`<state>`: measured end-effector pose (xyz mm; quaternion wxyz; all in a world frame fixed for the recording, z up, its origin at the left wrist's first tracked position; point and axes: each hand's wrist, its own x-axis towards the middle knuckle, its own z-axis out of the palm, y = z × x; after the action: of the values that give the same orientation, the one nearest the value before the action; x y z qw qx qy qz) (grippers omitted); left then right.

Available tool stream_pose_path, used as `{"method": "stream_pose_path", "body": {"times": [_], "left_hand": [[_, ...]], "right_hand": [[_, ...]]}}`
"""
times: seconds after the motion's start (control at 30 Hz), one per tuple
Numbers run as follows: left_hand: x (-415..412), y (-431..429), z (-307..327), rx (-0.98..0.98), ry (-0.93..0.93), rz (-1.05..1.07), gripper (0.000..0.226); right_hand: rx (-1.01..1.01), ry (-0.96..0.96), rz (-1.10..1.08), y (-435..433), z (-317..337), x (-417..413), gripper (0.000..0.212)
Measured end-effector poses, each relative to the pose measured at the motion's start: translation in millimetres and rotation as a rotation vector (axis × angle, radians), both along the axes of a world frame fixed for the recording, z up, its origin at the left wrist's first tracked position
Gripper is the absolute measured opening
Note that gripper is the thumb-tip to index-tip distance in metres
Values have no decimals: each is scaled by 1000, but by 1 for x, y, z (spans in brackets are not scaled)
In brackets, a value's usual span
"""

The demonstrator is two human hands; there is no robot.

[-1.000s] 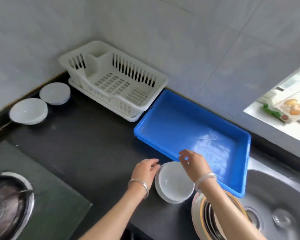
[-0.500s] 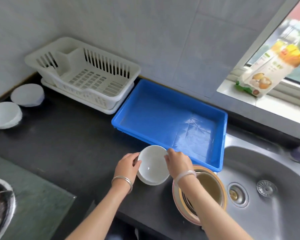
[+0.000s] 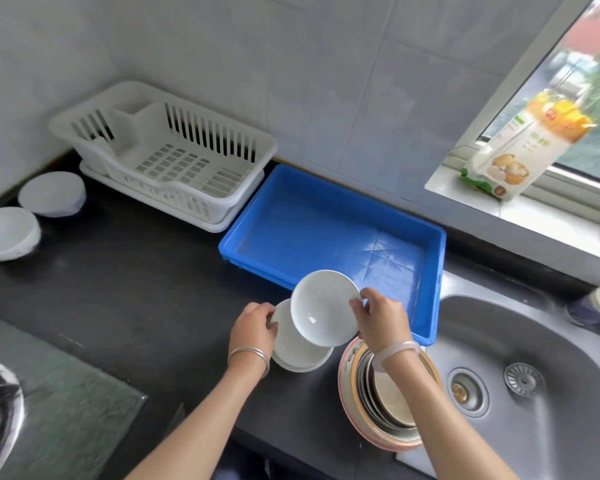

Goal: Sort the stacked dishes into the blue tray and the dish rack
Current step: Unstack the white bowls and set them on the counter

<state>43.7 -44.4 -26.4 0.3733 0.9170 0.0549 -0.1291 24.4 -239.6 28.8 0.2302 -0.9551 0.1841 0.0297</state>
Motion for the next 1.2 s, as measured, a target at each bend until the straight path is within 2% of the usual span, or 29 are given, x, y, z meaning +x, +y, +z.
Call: {"method": "stream_pose_path", "body": {"times": [0.23, 0.57, 0.8, 1.2], "left_hand": [[1, -11, 13, 68, -32, 51, 19], [28, 20, 43, -131, -9, 217, 16], [54, 96, 49, -181, -13, 443, 15], [65, 249, 7, -294, 17, 941, 17]], "right_hand": [[107, 10, -52, -5, 7, -3, 16], [218, -73, -32, 7, 38, 19, 24], [269, -74, 62, 58, 41, 64, 22], [405, 161, 237, 217, -4, 159, 13]]}}
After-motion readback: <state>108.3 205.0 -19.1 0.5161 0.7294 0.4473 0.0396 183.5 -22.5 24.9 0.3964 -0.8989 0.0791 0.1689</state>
